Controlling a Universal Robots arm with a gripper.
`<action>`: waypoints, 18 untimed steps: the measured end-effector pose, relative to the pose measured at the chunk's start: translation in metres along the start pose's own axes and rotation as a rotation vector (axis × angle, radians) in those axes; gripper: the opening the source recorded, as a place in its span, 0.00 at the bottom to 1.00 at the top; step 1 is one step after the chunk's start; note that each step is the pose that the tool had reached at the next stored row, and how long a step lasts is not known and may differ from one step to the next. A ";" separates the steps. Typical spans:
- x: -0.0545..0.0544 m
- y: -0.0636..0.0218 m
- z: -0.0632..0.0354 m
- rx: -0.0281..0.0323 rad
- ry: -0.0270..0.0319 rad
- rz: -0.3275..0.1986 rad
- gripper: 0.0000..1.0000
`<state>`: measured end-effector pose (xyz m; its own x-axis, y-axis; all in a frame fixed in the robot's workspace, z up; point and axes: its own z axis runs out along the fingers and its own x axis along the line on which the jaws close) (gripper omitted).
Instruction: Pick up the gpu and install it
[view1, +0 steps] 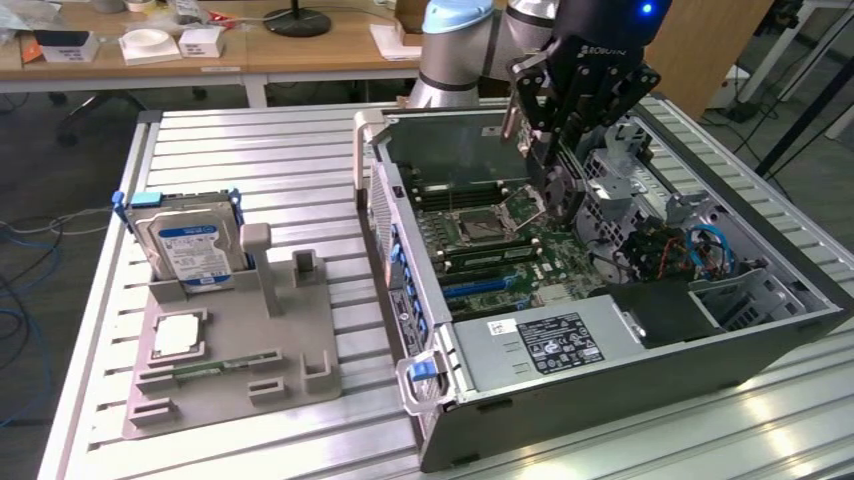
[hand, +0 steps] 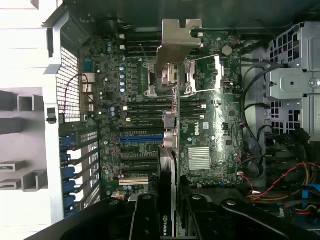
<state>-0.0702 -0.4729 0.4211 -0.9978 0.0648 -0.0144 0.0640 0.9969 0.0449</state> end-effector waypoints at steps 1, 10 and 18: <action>-0.001 0.0001 0.0000 0.0000 0.0000 0.000 0.26; -0.003 0.0002 0.0000 0.0000 0.0000 0.000 0.26; -0.003 0.0002 0.0000 0.0000 0.0000 0.000 0.34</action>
<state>-0.0673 -0.4729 0.4211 -0.9978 0.0647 -0.0143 0.0640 0.9969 0.0448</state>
